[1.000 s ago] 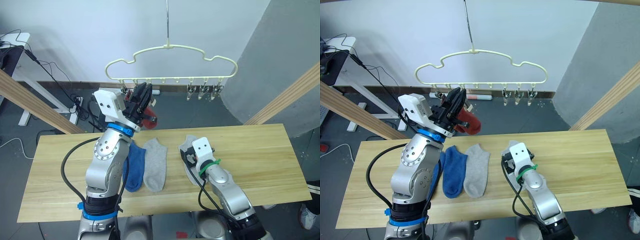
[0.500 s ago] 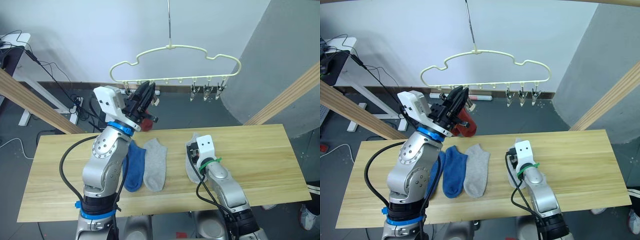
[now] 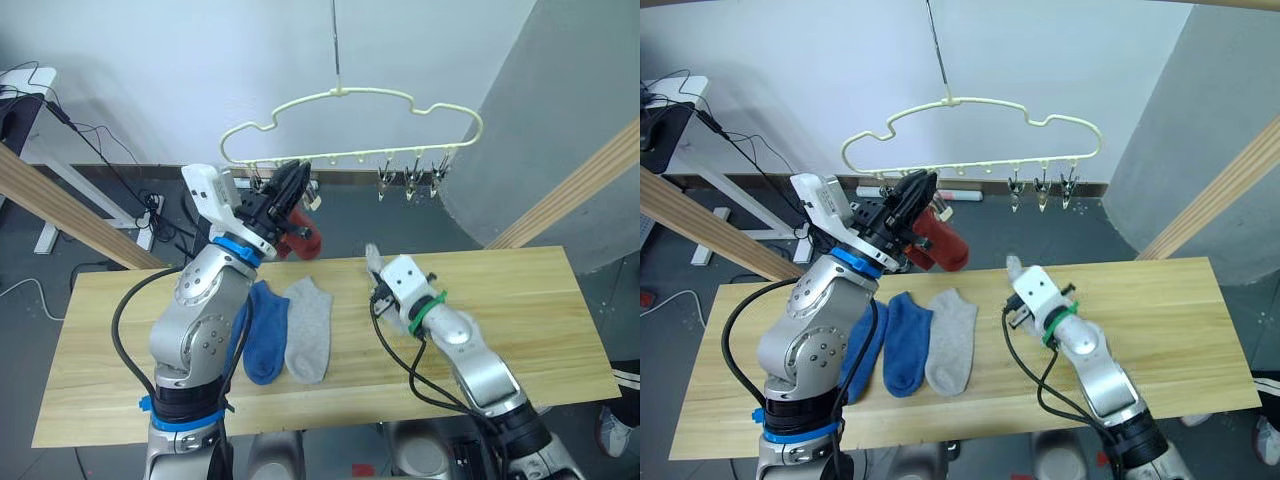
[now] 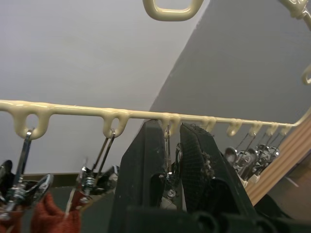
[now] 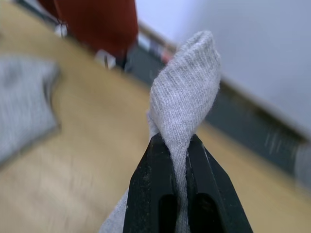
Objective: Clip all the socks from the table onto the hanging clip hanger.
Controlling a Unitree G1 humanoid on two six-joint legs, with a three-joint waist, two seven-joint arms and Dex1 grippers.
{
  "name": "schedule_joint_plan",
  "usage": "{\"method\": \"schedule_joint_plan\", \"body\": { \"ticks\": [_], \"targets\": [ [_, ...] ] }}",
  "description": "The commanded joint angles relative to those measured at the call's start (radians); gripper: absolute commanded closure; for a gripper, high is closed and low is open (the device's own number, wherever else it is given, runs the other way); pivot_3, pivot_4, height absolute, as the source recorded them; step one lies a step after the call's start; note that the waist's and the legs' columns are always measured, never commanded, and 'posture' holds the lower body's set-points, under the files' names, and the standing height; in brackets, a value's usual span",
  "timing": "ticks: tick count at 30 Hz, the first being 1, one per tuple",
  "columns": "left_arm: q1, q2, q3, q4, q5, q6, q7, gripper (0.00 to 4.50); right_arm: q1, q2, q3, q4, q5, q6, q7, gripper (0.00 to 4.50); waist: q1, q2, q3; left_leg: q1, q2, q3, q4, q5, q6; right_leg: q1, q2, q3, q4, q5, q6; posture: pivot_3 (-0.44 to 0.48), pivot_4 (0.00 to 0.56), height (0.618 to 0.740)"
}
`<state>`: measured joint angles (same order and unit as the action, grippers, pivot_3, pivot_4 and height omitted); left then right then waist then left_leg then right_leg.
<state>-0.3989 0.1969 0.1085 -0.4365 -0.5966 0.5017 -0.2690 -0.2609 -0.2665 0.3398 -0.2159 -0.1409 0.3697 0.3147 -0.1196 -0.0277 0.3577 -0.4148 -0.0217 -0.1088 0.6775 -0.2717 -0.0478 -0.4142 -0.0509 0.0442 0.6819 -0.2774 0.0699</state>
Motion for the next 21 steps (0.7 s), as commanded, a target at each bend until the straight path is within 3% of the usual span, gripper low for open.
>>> {"method": "schedule_joint_plan", "body": {
  "ticks": [1, 11, 21],
  "targets": [
    [-0.015, 0.008, 0.021, -0.061, -0.047, 0.016, 0.006, 4.13, -0.041, -0.023, 0.035, -0.056, -0.035, -0.083, 0.048, 4.5, 0.0, 0.0, 0.0, 0.0, 0.0, 0.0, 0.0, 0.0, 0.0, 0.0, 0.0, 0.0, 0.0, 0.0, 0.0, -0.216, 0.349, 0.74],
    [-0.01, 0.017, 0.019, -0.072, -0.067, 0.03, 0.01, 4.13, -0.153, -0.019, 0.083, -0.033, -0.099, -0.179, 0.1, 4.5, 0.004, 0.0, 0.0, -0.001, 0.001, 0.0, 0.0, 0.0, 0.0, 0.0, -0.003, 0.001, -0.001, 0.0, 0.0, -0.219, 0.344, 0.74],
    [0.002, 0.02, 0.01, -0.073, -0.063, 0.024, 0.008, 4.13, -0.179, 0.016, 0.084, -0.016, -0.122, -0.195, 0.112, 4.5, 0.004, 0.0, 0.0, -0.001, 0.001, 0.0, 0.0, 0.0, 0.0, 0.0, -0.003, 0.001, -0.001, 0.0, 0.0, -0.218, 0.343, 0.74]
  ]
}}
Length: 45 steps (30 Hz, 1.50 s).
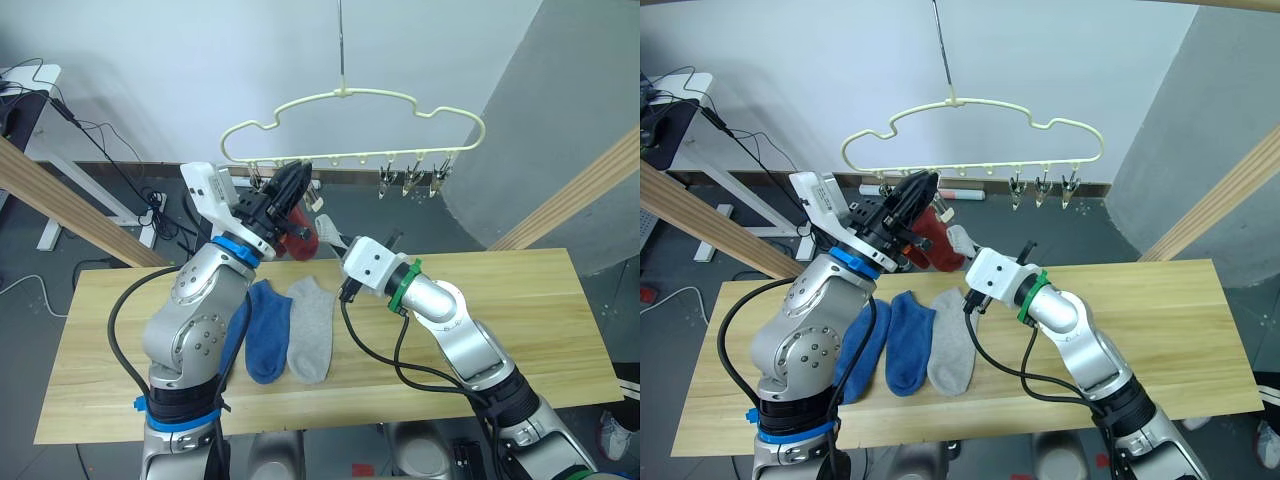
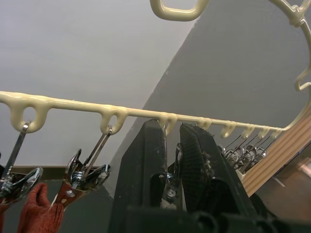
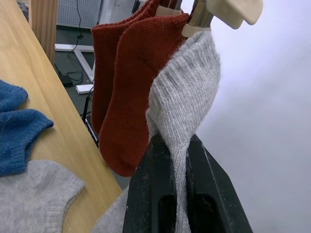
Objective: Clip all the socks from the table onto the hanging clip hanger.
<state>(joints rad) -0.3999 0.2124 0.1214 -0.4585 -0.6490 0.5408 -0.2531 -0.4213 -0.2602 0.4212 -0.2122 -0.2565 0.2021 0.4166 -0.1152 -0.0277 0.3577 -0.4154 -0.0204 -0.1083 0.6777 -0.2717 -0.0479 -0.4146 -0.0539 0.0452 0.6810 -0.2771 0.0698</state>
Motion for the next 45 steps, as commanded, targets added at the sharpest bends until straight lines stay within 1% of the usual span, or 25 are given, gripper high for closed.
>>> {"method": "schedule_joint_plan", "body": {
  "ticks": [1, 11, 33, 45],
  "targets": [
    [0.004, 0.003, -0.003, -0.052, -0.01, -0.015, -0.007, 4.13, -0.021, 0.012, 0.002, -0.017, -0.006, -0.029, 0.011, 4.5, 0.0, 0.0, 0.0, 0.0, 0.0, 0.0, 0.0, 0.0, 0.0, 0.0, 0.0, 0.0, 0.0, 0.0, 0.0, -0.217, 0.343, 0.74],
    [0.013, 0.003, -0.006, -0.054, -0.009, -0.016, -0.008, 4.13, -0.036, 0.043, -0.004, -0.009, -0.008, -0.027, 0.003, 4.5, 0.0, 0.0, 0.0, 0.0, 0.0, 0.0, 0.0, 0.0, 0.0, 0.0, 0.0, 0.0, 0.0, 0.0, 0.0, -0.217, 0.343, 0.74],
    [0.013, 0.006, -0.008, -0.051, -0.007, -0.019, -0.012, 4.13, -0.02, 0.033, -0.029, -0.038, 0.014, -0.042, 0.012, 4.5, 0.0, 0.0, 0.0, 0.0, 0.0, 0.0, 0.0, 0.0, 0.0, 0.0, 0.0, 0.0, 0.0, 0.0, 0.0, -0.218, 0.343, 0.74],
    [0.019, 0.006, -0.013, -0.055, -0.005, -0.02, -0.013, 4.13, -0.033, 0.059, -0.029, -0.043, 0.033, -0.044, 0.03, 4.5, 0.0, 0.0, 0.0, 0.0, 0.0, 0.0, 0.0, 0.0, 0.0, 0.0, 0.0, 0.0, 0.0, 0.0, 0.0, -0.218, 0.343, 0.74]
  ]
}}
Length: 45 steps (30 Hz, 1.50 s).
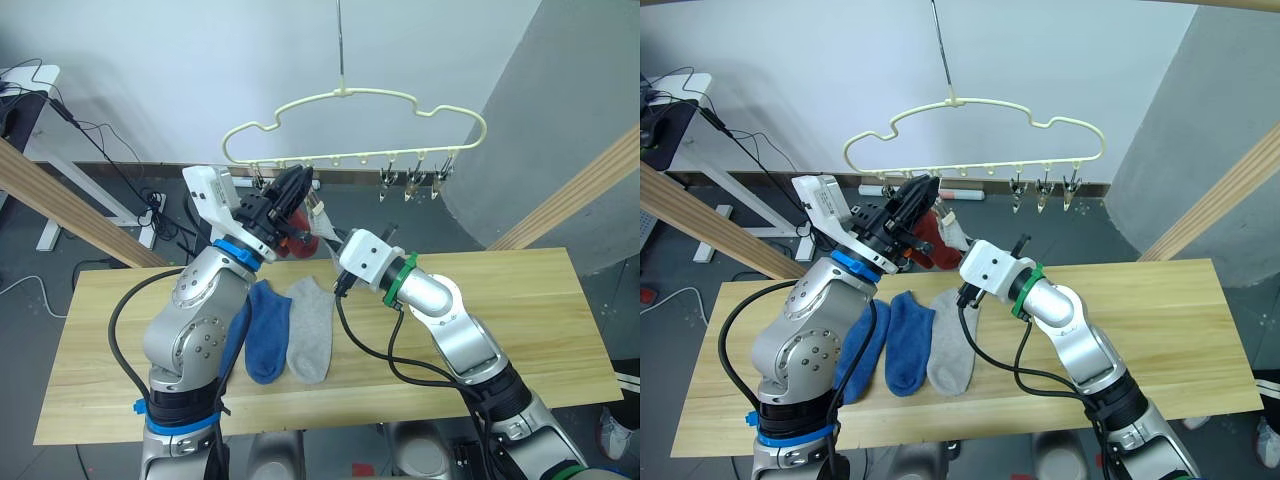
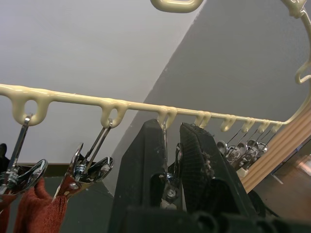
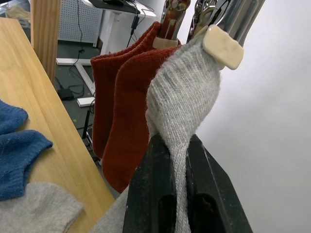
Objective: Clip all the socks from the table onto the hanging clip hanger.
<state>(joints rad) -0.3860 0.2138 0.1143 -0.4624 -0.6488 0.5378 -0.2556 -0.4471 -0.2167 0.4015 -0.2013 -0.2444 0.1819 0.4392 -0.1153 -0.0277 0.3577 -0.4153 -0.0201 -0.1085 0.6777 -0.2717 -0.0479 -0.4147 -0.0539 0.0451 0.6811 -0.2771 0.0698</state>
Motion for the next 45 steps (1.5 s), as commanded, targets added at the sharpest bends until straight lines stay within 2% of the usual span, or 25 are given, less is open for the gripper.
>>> {"method": "schedule_joint_plan", "body": {
  "ticks": [1, 9, 12, 14, 19, 20, 23, 26, 32, 36, 41, 45],
  "targets": [
    [0.005, 0.004, -0.007, -0.052, -0.006, -0.016, -0.01, 4.13, -0.012, 0.02, -0.009, -0.052, 0.021, -0.023, 0.006, 4.5, 0.0, 0.0, 0.0, 0.0, 0.0, 0.0, 0.0, 0.0, 0.0, 0.0, 0.0, 0.0, 0.0, 0.0, 0.0, -0.218, 0.343, 0.74],
    [0.012, -0.003, -0.007, -0.054, -0.016, -0.016, -0.009, 4.13, -0.025, 0.04, -0.009, -0.036, 0.014, -0.025, 0.005, 4.5, 0.0, 0.0, 0.0, 0.0, 0.0, 0.0, 0.0, 0.0, 0.0, 0.0, 0.0, 0.0, 0.0, 0.0, 0.0, -0.215, 0.337, 0.74],
    [0.019, 0.016, -0.014, -0.053, 0.026, -0.026, -0.006, 4.13, -0.029, 0.047, -0.008, -0.03, 0.018, -0.023, 0.008, 4.5, 0.0, 0.0, 0.0, 0.0, 0.0, 0.0, 0.0, 0.0, 0.0, 0.0, 0.0, 0.0, 0.0, 0.0, 0.0, -0.214, 0.336, 0.74],
    [0.021, 0.017, -0.014, -0.052, 0.015, -0.021, -0.011, 3.41, -0.029, 0.048, -0.008, -0.026, 0.023, -0.025, 0.013, 4.5, 0.0, 0.0, 0.0, 0.0, 0.0, 0.0, 0.0, 0.0, 0.0, 0.0, 0.0, 0.0, 0.0, 0.0, 0.0, -0.212, 0.334, 0.74],
    [0.029, 0.028, -0.023, -0.055, 0.034, -0.031, -0.012, 2.03, -0.025, 0.055, -0.017, -0.024, 0.047, -0.016, 0.028, 4.5, 0.0, 0.0, 0.0, 0.0, 0.001, 0.0, 0.0, 0.0, 0.0, 0.0, 0.0, 0.0, 0.0, 0.0, 0.0, -0.212, 0.332, 0.74],
    [0.031, 0.03, -0.024, -0.054, 0.038, -0.032, -0.012, 1.78, -0.023, 0.056, -0.019, -0.025, 0.056, -0.011, 0.033, 3.96, 0.0, 0.0, 0.0, 0.0, 0.001, 0.0, 0.0, 0.0, 0.0, 0.0, 0.0, 0.0, 0.0, 0.0, 0.0, -0.211, 0.33, 0.74],
    [0.045, 0.04, -0.026, -0.061, 0.038, -0.036, -0.028, 0.98, -0.02, 0.035, -0.008, -0.023, 0.036, -0.007, 0.04, 3.08, 0.0, 0.0, 0.0, 0.0, 0.001, 0.0, 0.0, 0.0, 0.0, 0.0, 0.0, 0.0, 0.0, 0.0, 0.0, -0.21, 0.33, 0.74],
    [0.063, 0.053, -0.027, -0.068, 0.048, -0.042, -0.038, 0.96, -0.01, 0.003, -0.003, -0.027, 0.019, -0.008, 0.057, 2.07, 0.0, 0.0, 0.0, 0.0, 0.001, 0.0, 0.0, 0.0, 0.0, 0.0, 0.0, 0.0, 0.0, 0.0, 0.0, -0.21, 0.329, 0.74],
    [0.124, 0.136, -0.039, -0.093, 0.071, -0.054, -0.112, 0.96, 0.072, -0.13, -0.05, -0.113, 0.057, 0.009, 0.141, 2.07, 0.002, 0.0, 0.0, 0.0, 0.001, 0.0, -0.001, 0.0, 0.0, 0.0, 0.0, 0.0, -0.001, 0.0, 0.0, -0.213, 0.326, 0.74],
    [0.172, 0.243, -0.049, -0.091, 0.107, -0.103, -0.247, 0.96, 0.125, -0.216, -0.163, -0.19, 0.124, 0.096, 0.186, 2.07, 0.002, 0.0, 0.0, 0.0, 0.001, 0.0, -0.001, 0.0, 0.0, 0.0, 0.0, 0.0, 0.0, 0.0, 0.0, -0.216, 0.32, 0.74],
    [0.165, 0.309, -0.02, -0.07, 0.04, -0.087, -0.355, 0.96, 0.106, -0.221, -0.258, -0.259, 0.202, 0.213, 0.179, 2.07, 0.001, 0.0, 0.0, 0.0, 0.002, 0.0, -0.001, 0.0, 0.0, 0.0, 0.0, 0.0, 0.0, 0.001, -0.001, -0.222, 0.314, 0.74],
    [0.143, 0.392, -0.005, -0.06, 0.026, -0.097, -0.465, 0.96, 0.078, -0.168, -0.318, -0.354, 0.248, 0.406, 0.114, 2.07, 0.0, 0.0, 0.0, 0.0, 0.003, 0.0, -0.001, 0.0, 0.0, 0.0, 0.0, -0.001, 0.0, 0.001, -0.002, -0.226, 0.308, 0.74]
  ]
}}
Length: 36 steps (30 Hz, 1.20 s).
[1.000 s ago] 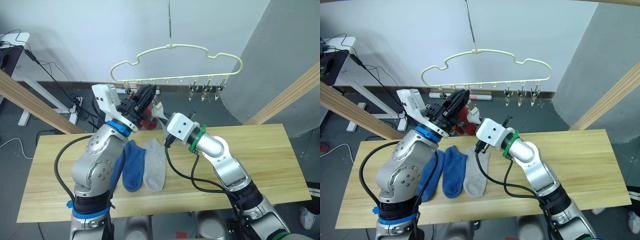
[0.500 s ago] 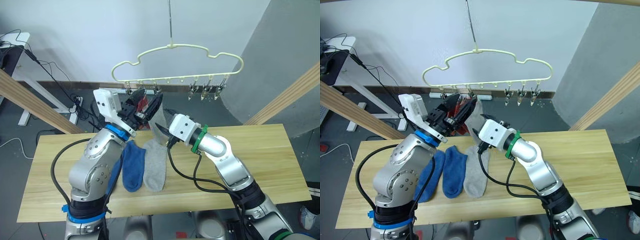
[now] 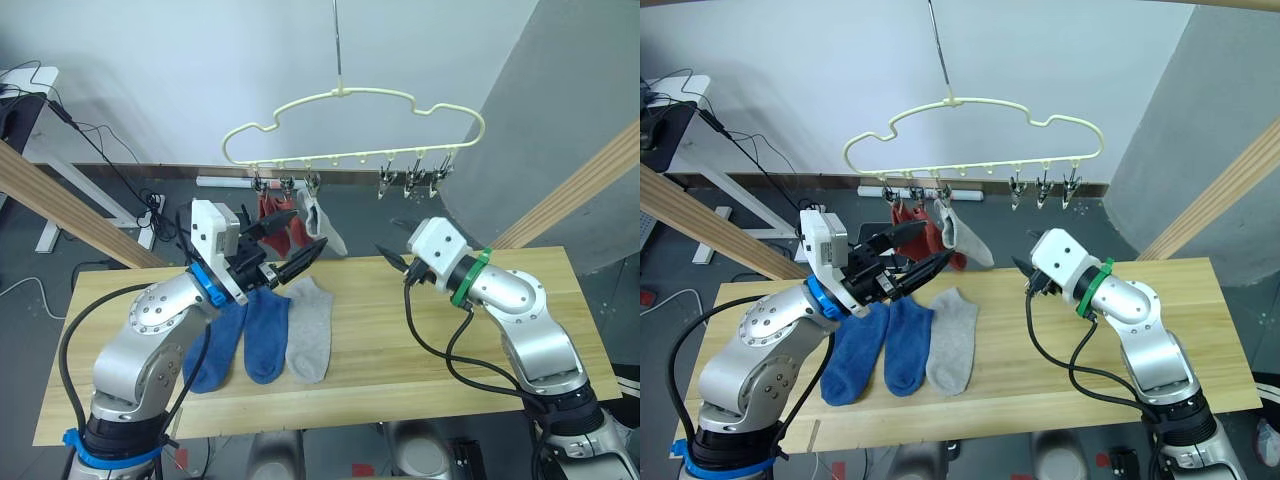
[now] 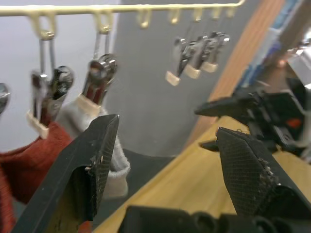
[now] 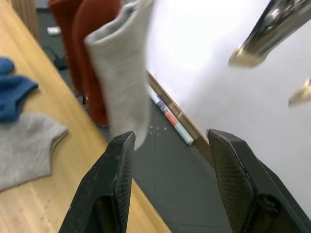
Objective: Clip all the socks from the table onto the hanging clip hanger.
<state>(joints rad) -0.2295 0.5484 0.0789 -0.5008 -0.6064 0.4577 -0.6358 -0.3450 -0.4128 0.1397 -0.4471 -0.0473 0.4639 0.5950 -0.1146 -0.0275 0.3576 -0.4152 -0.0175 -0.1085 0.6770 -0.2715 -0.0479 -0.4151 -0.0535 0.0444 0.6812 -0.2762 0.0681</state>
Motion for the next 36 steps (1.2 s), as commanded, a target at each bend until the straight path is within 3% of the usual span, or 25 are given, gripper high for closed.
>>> {"method": "schedule_joint_plan", "body": {
  "ticks": [1, 8, 36],
  "targets": [
    [-0.016, 0.078, 0.03, -0.02, -0.013, -0.03, -0.114, 0.96, -0.031, 0.037, -0.069, -0.129, 0.067, 0.161, -0.048, 2.07, -0.001, 0.0, 0.0, 0.0, 0.0, 0.0, 0.0, 0.0, 0.0, 0.0, 0.0, 0.0, 0.0, 0.0, 0.0, -0.226, 0.308, 0.74],
    [-0.063, 0.106, 0.021, 0.003, -0.028, -0.06, -0.204, 0.96, -0.122, 0.088, -0.097, -0.153, 0.115, 0.301, -0.119, 2.07, -0.001, 0.0, 0.0, -0.001, 0.0, 0.0, 0.0, 0.0, 0.0, -0.002, -0.001, 0.001, 0.0, 0.0, 0.0, -0.235, 0.299, 0.74],
    [-0.063, 0.057, -0.017, 0.007, 0.016, -0.08, -0.199, 0.96, -0.258, 0.189, -0.04, -0.094, 0.195, 0.36, -0.231, 2.07, -0.026, 0.0, -0.002, -0.003, 0.0, 0.001, 0.0, 0.001, -0.001, -0.005, 0.0, 0.001, 0.001, 0.0, 0.0, -0.235, 0.279, 0.74]
  ]
}}
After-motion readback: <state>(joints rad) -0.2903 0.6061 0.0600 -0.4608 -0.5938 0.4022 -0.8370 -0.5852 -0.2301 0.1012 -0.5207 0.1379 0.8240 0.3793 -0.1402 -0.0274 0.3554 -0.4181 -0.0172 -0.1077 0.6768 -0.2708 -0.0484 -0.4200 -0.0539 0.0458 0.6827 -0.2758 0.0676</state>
